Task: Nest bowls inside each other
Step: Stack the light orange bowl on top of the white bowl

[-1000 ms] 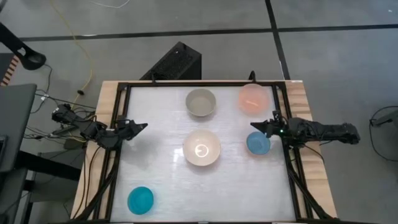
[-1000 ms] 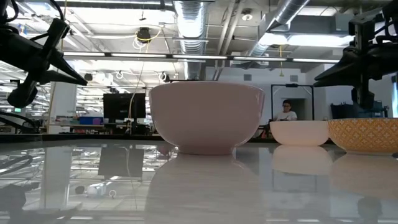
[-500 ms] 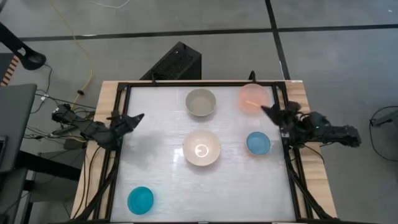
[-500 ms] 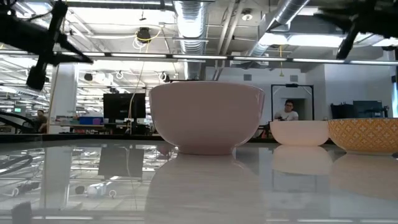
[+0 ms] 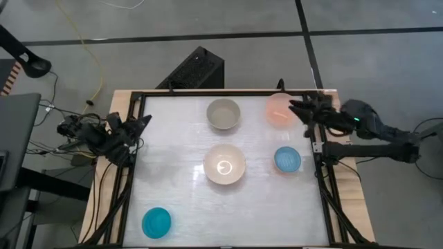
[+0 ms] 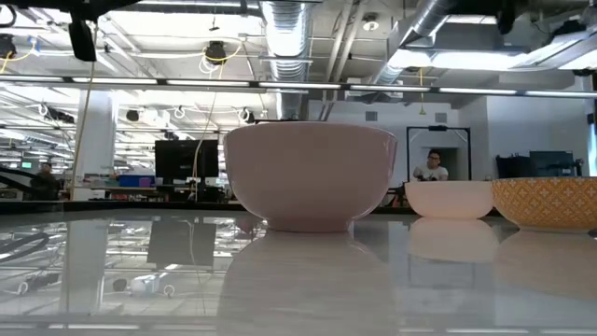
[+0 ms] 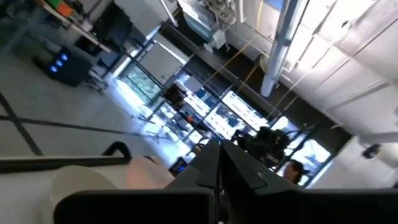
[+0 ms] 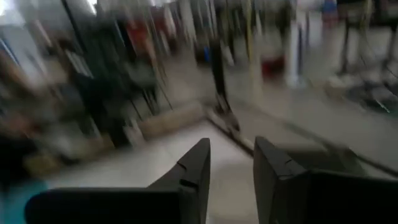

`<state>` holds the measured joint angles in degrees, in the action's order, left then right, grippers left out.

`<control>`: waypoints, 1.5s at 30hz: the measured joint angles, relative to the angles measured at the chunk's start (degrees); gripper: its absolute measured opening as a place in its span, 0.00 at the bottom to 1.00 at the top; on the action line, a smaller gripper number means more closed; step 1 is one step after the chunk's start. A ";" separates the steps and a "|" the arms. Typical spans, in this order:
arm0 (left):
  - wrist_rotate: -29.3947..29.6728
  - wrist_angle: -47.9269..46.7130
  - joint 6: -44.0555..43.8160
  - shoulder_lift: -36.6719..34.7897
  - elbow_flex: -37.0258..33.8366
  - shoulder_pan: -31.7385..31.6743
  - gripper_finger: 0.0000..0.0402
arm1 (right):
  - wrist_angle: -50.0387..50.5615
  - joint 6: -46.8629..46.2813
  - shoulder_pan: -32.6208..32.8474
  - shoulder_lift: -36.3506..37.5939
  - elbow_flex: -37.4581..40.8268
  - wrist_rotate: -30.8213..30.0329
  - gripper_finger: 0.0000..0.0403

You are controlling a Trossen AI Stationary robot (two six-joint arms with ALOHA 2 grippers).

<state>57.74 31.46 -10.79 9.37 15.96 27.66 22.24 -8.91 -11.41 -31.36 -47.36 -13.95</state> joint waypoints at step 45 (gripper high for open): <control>-3.40 -6.54 -3.98 0.02 1.15 0.00 0.00 | 27.58 28.01 -38.94 -58.83 -10.32 35.84 0.40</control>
<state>54.34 24.92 -14.76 9.38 17.10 27.66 49.82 19.11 -50.35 -90.19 -57.68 21.89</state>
